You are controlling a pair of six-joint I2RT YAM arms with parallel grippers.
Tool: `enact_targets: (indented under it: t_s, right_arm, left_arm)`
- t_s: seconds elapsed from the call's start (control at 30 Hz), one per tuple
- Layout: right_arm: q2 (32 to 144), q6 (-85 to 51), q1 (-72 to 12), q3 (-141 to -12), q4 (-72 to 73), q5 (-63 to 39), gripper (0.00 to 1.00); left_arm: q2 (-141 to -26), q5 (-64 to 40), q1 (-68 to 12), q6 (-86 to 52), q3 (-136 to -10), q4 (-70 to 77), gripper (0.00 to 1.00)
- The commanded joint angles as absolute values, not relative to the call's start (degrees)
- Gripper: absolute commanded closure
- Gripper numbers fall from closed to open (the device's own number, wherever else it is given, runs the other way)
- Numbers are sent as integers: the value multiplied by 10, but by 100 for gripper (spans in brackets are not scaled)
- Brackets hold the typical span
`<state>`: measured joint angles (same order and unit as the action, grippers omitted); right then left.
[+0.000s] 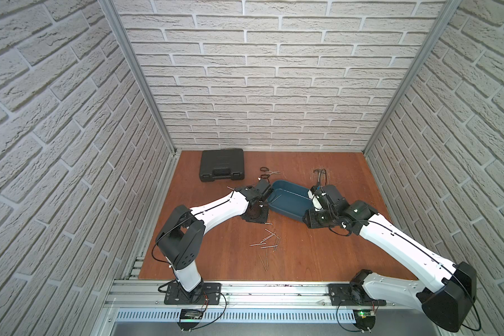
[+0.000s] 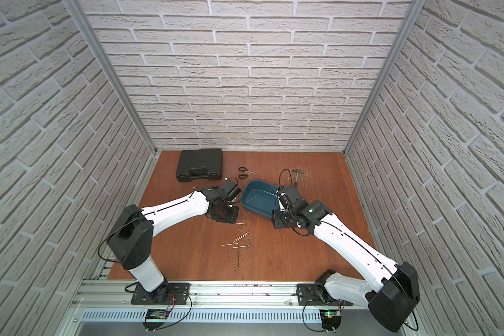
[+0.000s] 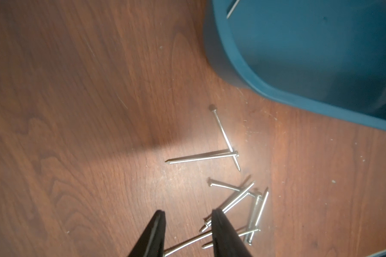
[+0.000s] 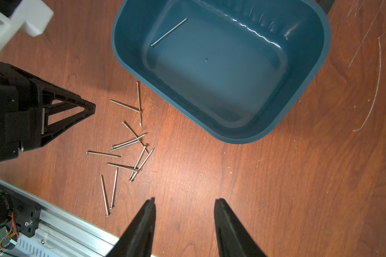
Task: Put the nails on the desktop into the storage box
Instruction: Pick up the nail from the center of the board.
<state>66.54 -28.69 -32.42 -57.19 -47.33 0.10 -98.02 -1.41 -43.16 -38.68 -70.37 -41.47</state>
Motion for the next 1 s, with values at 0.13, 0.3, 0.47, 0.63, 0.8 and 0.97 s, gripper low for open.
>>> enact_targets:
  t_s: [0.13,0.3,0.47,0.63,0.8,0.97]
  right_arm:
    - [659,-291,-337,-563,-461,-6,54]
    - [666,-290,-342,-566,-459,-9,55]
    - [677,-285,-348,-568,-458,-12,56]
    - [683,-284,-357,-562,-451,-16,56]
    - [684,-286,-369,-556,-446,-15,56]
    - [679,-296,-384,-542,-438,-8,57]
  left_arm:
    - [-987,-24,-445,-393,-679,-398,63]
    - [-969,-20,-462,-407,-654,-398,65]
    - [-941,-10,-483,-433,-628,-406,65]
    - [-913,3,-500,-456,-612,-420,65]
    - [-874,14,-511,-488,-579,-419,65]
    - [-841,23,-529,-525,-550,-425,65]
